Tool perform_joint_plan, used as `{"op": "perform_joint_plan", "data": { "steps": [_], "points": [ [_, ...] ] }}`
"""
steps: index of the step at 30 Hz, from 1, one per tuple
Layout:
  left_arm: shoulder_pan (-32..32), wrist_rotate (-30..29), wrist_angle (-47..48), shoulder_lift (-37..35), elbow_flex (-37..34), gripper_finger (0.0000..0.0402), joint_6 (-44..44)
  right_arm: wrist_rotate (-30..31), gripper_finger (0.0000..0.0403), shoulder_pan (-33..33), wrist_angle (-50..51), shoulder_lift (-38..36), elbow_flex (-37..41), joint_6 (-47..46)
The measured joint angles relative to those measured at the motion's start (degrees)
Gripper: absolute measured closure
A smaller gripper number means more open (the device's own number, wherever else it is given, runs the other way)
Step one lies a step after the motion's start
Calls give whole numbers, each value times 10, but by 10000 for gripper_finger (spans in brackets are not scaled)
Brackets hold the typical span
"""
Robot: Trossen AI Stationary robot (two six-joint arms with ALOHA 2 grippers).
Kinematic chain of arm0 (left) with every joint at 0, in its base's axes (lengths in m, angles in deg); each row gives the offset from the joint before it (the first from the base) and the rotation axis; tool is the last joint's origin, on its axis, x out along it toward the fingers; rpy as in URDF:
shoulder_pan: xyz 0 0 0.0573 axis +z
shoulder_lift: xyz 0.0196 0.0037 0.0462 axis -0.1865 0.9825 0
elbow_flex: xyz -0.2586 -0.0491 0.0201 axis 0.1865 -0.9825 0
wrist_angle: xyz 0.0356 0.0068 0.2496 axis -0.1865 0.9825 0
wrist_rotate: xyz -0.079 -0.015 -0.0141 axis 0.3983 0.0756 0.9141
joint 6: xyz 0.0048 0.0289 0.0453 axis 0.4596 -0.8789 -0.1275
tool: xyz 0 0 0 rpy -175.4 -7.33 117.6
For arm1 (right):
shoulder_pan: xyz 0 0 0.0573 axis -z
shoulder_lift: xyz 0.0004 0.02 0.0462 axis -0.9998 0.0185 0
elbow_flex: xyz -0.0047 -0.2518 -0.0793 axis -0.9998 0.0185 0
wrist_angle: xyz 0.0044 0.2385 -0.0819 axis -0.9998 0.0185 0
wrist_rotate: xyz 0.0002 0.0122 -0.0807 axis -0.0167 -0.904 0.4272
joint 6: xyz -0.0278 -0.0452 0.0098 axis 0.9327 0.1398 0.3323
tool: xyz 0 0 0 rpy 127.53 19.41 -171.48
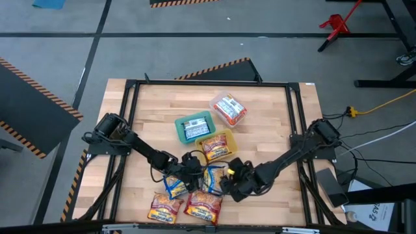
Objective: Sort Maruchan noodles
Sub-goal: Put the right blue noodle pack into the green bin
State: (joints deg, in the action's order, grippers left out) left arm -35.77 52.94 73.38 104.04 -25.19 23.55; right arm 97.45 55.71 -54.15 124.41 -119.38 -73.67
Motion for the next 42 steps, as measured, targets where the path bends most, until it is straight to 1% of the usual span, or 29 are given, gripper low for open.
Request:
{"op": "perform_joint_plan", "data": {
  "steps": [2, 5, 9, 11, 14, 16, 20, 24, 32, 39, 42],
  "points": [
    [0, 0, 1, 0, 0, 336, 0, 20, 102, -11, 21, -9, 0, -27],
    [0, 0, 1, 0, 0, 341, 1, 25, 102, -20, 8, -10, 3, -48],
    [2, 1, 2, 0, 0, 345, 17, 25, 102, -21, -79, 2, 37, -58],
    [4, 3, 6, 0, 0, 348, 30, 29, 102, -20, -143, 2, 61, -59],
    [7, 5, 8, 0, 0, 354, 46, 55, 102, -20, -217, 1, 101, -72],
    [7, 3, 8, 0, 0, 358, 46, 61, 102, -20, -259, 2, 120, -79],
    [9, 3, 9, 0, 0, 366, 44, 63, 102, -21, -297, 7, 147, -93],
    [9, 2, 10, 0, 0, 375, 44, 45, 102, -20, -334, 22, 149, -99],
    [12, -2, 4, 1, -1, 399, 43, 54, 102, -16, -403, 57, 150, -97],
    [17, -3, -3, 1, -1, 399, 42, 43, 103, -7, -461, 67, 150, -29],
    [18, -6, -11, 1, -1, 400, 42, 43, 116, -1, -461, 67, 150, -25]
  ]
}}
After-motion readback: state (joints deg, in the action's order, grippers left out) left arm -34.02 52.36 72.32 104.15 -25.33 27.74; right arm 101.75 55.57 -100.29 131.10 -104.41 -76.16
